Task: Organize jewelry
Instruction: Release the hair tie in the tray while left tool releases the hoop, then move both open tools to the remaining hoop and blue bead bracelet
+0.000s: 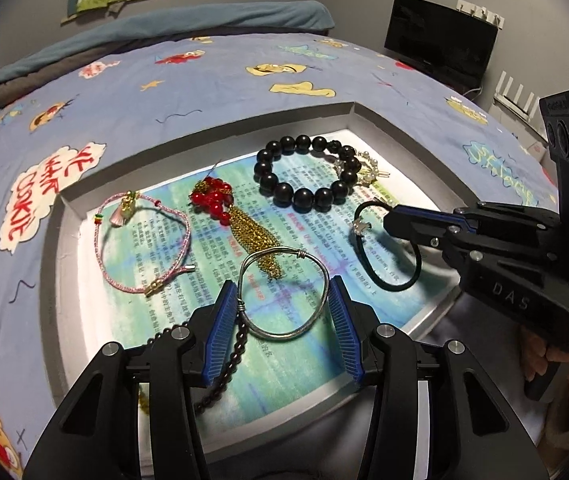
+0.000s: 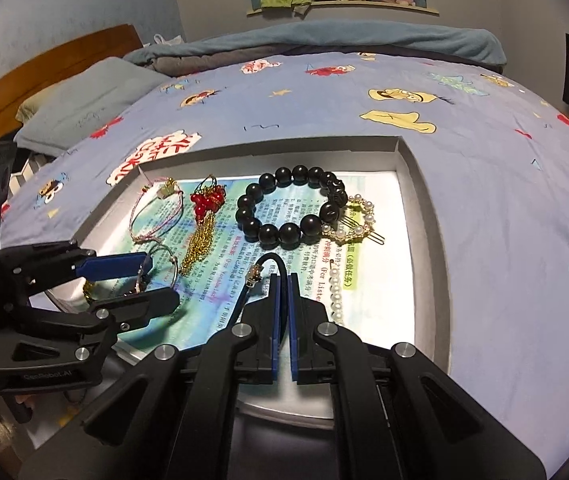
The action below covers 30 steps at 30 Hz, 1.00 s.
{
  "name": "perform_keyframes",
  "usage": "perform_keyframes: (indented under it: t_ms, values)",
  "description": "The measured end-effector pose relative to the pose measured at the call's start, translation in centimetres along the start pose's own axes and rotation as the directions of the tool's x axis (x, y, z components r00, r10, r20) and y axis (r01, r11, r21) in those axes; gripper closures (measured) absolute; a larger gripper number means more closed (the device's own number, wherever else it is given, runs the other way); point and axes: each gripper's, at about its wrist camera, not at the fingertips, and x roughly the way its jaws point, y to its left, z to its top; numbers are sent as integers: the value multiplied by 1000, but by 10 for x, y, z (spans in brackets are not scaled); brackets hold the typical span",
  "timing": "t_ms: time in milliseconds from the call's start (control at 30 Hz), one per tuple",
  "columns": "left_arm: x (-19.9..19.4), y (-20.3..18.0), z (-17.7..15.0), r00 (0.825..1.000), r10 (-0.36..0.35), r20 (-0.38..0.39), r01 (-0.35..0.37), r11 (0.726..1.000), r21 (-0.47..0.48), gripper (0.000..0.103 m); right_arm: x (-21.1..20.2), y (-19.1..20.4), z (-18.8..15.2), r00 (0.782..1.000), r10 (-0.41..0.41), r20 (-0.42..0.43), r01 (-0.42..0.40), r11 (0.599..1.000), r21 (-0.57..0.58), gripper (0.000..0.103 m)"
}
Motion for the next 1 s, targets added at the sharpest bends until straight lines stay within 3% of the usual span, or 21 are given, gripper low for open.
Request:
perform_keyframes:
  t_ms: [300, 400, 467, 567, 1000]
  values:
    - [-1, 2, -1, 1000, 4, 9, -4, 1000, -14, 53, -3, -3, -2, 1000, -10, 11, 10, 1000, 1, 99]
    - [-8, 3, -2, 1000, 14, 21, -14, 1000, -16, 53, -8, -4, -2, 1000, 6, 17, -7, 1000, 15, 92]
    - [-14, 4, -3, 999, 17, 29, -17, 1000, -25, 52, -14, -5, -2, 999, 26, 29, -27, 999, 30, 81]
    - [-27, 6, -5, 999, 26, 48, -24, 999, -39, 50, -21, -4, -2, 999, 28, 38, -30, 999, 43, 75]
    - [-94, 5, -31, 990, 76, 120, -69, 996, -64, 50, -85, 2, -22, 995, 30, 98, -37, 997, 64, 68]
